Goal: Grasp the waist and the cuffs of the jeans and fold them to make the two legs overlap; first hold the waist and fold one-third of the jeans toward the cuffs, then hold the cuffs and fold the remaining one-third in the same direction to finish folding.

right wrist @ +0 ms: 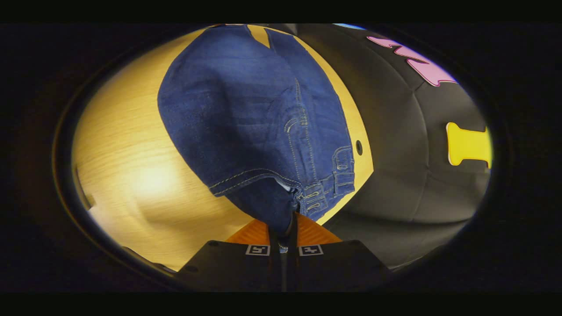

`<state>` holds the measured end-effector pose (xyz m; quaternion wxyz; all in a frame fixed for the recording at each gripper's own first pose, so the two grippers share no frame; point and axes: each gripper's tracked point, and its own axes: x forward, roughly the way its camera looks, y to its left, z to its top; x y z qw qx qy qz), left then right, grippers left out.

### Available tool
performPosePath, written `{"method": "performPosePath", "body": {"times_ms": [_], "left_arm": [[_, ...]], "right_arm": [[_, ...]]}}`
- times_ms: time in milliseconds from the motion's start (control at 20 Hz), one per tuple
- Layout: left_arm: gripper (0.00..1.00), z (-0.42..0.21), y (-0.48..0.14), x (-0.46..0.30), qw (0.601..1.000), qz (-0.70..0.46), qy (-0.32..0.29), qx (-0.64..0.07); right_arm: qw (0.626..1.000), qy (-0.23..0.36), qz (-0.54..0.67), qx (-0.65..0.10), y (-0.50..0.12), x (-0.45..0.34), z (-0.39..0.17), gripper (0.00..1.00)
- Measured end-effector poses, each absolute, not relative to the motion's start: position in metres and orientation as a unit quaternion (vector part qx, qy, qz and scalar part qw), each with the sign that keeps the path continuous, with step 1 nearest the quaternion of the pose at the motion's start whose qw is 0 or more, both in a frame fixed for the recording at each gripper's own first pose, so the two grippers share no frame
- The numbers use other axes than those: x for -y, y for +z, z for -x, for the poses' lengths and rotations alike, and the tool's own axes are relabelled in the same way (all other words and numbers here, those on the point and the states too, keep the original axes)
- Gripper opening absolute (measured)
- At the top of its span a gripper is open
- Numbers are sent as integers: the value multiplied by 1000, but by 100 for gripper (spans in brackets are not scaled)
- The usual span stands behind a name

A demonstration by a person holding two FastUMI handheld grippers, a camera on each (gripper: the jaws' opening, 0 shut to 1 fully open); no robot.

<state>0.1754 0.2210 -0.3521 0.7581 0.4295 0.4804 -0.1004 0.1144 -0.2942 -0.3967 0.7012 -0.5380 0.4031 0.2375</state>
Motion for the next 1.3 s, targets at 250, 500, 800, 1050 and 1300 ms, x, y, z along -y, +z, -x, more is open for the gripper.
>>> {"method": "performPosePath", "body": {"times_ms": [250,500,800,1050,1300], "left_arm": [[6,-214,-295,-191,843,-223,-42,-489],[2,-276,-216,-160,883,-54,-3,-467],[6,-327,-138,-152,870,86,26,-484],[7,-354,-102,-167,844,166,75,-505],[12,-362,-94,-174,824,223,119,-506]], "right_arm": [[802,184,393,-411,-322,272,-179,11],[868,128,221,-426,-287,253,-252,3],[879,47,30,-474,-248,249,-292,3],[870,-27,-74,-486,-203,260,-324,3],[858,-69,-120,-495,-195,256,-330,5]]}}
